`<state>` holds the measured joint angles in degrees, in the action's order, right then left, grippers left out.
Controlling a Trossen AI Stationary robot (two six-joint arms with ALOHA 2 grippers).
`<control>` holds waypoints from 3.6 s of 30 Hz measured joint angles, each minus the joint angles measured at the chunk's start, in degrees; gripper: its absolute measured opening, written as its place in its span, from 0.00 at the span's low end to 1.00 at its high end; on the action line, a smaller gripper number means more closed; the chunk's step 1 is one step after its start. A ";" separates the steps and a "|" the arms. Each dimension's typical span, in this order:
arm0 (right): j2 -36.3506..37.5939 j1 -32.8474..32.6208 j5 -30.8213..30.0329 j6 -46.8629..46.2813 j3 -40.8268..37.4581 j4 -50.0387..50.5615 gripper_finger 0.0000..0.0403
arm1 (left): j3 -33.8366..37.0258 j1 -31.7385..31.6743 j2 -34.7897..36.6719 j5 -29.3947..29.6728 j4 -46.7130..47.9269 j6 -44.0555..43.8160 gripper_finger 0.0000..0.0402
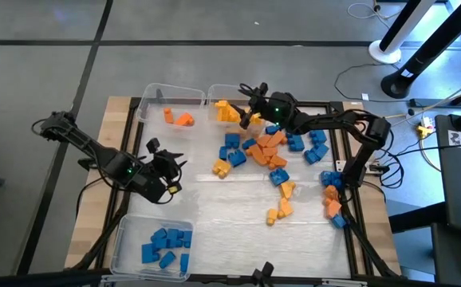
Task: Sort blocks
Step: Put the yellow game piece into the top right transparent bin
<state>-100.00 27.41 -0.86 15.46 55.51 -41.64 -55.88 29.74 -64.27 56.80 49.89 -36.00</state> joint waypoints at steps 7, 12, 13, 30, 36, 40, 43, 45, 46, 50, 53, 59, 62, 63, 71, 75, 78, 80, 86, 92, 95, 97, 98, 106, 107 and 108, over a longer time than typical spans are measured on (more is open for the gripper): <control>4.53 0.01 5.87 3.03 0.00 1.45 0.73 | 1.35 -3.68 0.02 -1.50 -9.48 4.37 0.27; 10.38 -0.02 13.05 5.78 0.00 6.89 0.72 | 3.69 -8.89 -0.98 -14.03 -22.88 17.87 0.27; 11.58 -0.02 15.17 5.81 0.00 8.38 0.72 | 3.99 -10.00 -1.31 -16.96 -24.83 20.51 0.27; 22.24 -13.08 24.97 6.14 0.00 32.90 0.72 | 4.07 -28.72 -11.82 -35.10 -37.73 47.04 0.35; 25.88 -19.17 18.45 6.58 0.00 37.44 0.72 | 4.07 -34.14 -18.08 -39.26 -39.17 52.15 0.49; 26.87 -23.29 14.61 7.32 0.00 42.79 0.72 | 4.07 -36.82 -22.33 -45.96 -39.01 54.49 0.53; 26.87 -26.28 11.48 7.35 0.00 47.36 0.72 | 4.07 -37.89 -25.20 -49.99 -39.18 56.82 0.53; 26.87 -28.19 8.46 7.35 0.00 50.11 0.72 | 4.07 -38.10 -26.81 -50.78 -39.64 58.29 0.53; 26.87 -29.27 6.60 7.35 0.00 51.71 0.72 | 4.07 -38.10 -27.43 -50.86 -40.22 58.98 0.52; 26.79 -32.94 -0.94 7.39 0.00 55.63 0.72 | 4.07 -37.99 -29.00 -51.33 -41.70 61.72 0.52; 26.79 -34.91 -3.84 7.34 0.00 56.70 0.72 | 4.07 -37.99 -29.83 -55.93 -42.99 61.69 0.52; 26.79 -37.11 -5.60 7.35 0.00 56.87 0.72 | 4.03 -37.98 -31.35 -58.80 -43.62 61.95 0.52; 26.79 -37.65 -6.18 7.36 -0.01 57.31 0.72 | 4.02 -37.99 -31.82 -58.80 -43.78 61.96 0.52; 26.79 -37.63 -6.18 7.34 -0.02 57.42 0.72 | 4.04 -37.99 -31.89 -58.80 -43.52 61.95 0.52; 26.79 -37.57 -6.14 7.19 -0.02 57.39 0.72 | 4.04 -38.59 -32.17 -58.99 -43.56 63.50 0.52; 26.79 -37.57 -6.12 7.15 -0.02 57.53 0.72 | 4.04 -39.57 -32.17 -58.99 -43.12 63.48 0.52; 26.79 -37.57 -6.10 7.15 -0.02 57.82 0.72 | 4.04 -40.19 -32.84 -59.03 -43.01 63.33 0.52; 26.76 -37.57 -6.10 7.14 -0.02 57.84 0.72 | 4.01 -40.42 -33.65 -60.16 -43.43 62.96 0.52; 26.76 -37.57 -6.07 7.13 -0.02 58.32 0.72 | 3.69 -40.29 -35.71 -61.63 -44.62 63.66 0.52; 26.76 -37.57 -6.07 7.16 -0.02 58.65 0.72 | 3.69 -40.24 -35.10 -61.44 -43.89 62.94 0.52; 26.76 -37.57 -6.07 7.24 -0.02 58.70 0.72 | 2.63 -40.03 -35.17 -61.11 -42.47 60.68 0.52; 26.76 -37.57 -6.07 7.26 -0.02 58.78 0.72 | 2.51 -39.75 -35.17 -60.95 -42.42 59.40 0.52; 26.76 -37.57 -6.07 7.28 -0.02 58.87 0.72 | 2.49 -39.50 -35.17 -60.91 -42.41 59.19 0.52; 26.76 -37.57 -6.07 7.30 -0.02 60.01 0.72 | 2.47 -36.84 -35.00 -60.11 -43.14 59.10 0.52; 26.76 -37.57 -6.07 7.30 -0.02 60.03 0.72 | 2.49 -36.64 -34.82 -59.95 -43.01 59.11 0.52; 26.76 -37.57 -6.07 7.32 -0.02 60.09 0.72 | 2.49 -36.42 -34.66 -59.96 -42.90 59.06 0.52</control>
<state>-73.23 -10.15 -6.94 22.79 55.48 18.46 -53.39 -6.68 -98.93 -3.17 6.99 23.06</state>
